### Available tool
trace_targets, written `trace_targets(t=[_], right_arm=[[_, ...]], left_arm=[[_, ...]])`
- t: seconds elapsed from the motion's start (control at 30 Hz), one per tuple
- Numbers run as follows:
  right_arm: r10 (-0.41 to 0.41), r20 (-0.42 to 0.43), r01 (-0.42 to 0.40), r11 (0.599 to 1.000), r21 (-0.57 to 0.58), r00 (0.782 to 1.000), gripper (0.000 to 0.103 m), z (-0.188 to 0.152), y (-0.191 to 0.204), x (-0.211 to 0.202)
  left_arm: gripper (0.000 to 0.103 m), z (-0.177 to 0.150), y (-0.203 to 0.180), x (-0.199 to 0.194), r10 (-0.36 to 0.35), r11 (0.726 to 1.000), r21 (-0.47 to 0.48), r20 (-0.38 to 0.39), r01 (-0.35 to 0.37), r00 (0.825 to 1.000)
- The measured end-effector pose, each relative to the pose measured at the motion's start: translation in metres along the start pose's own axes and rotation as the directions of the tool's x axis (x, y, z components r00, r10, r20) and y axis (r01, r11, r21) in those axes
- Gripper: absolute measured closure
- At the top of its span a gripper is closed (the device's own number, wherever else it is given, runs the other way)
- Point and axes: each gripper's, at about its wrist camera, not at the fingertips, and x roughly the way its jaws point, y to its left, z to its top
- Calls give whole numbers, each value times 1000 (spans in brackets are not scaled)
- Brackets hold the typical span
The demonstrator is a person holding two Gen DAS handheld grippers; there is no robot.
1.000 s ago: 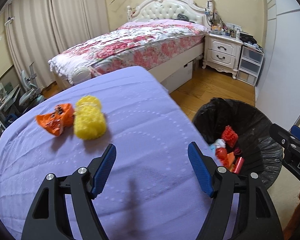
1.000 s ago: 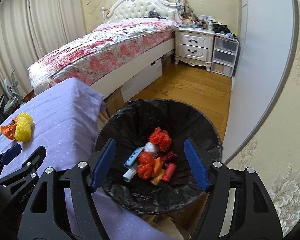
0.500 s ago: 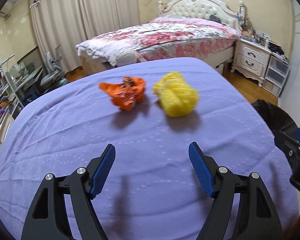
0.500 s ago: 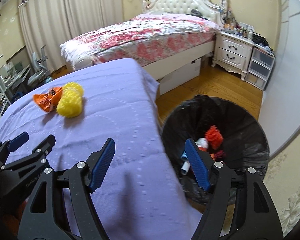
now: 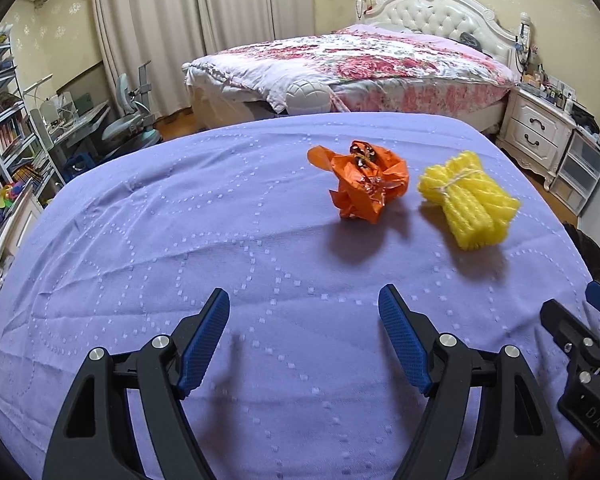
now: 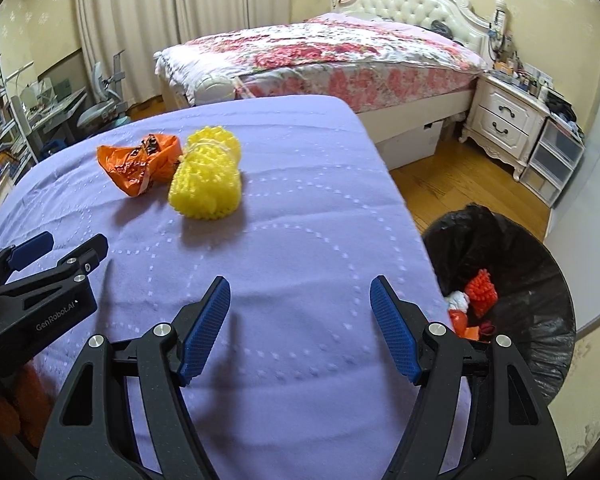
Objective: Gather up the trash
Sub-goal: 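Move both open tools back toward the orange bag and yellow net, then close the right tool on the yellow mesh net bundle and lift it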
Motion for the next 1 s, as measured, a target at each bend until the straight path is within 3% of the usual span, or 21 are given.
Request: trace_targets(t=[0.33, 0.63, 1.0], right_arm=[[13, -32, -14, 998, -54, 999, 32, 21, 29, 25], [34, -54, -36, 999, -37, 998, 32, 34, 34, 41], [30, -56, -33, 998, -53, 998, 33, 45, 43, 49]], left_arm=[[28, 15, -2, 15, 17, 999, 36, 15, -17, 1000], [28, 31, 17, 32, -26, 999, -44, -6, 25, 1000], [28, 30, 36, 29, -13, 994, -112, -8, 12, 1000]])
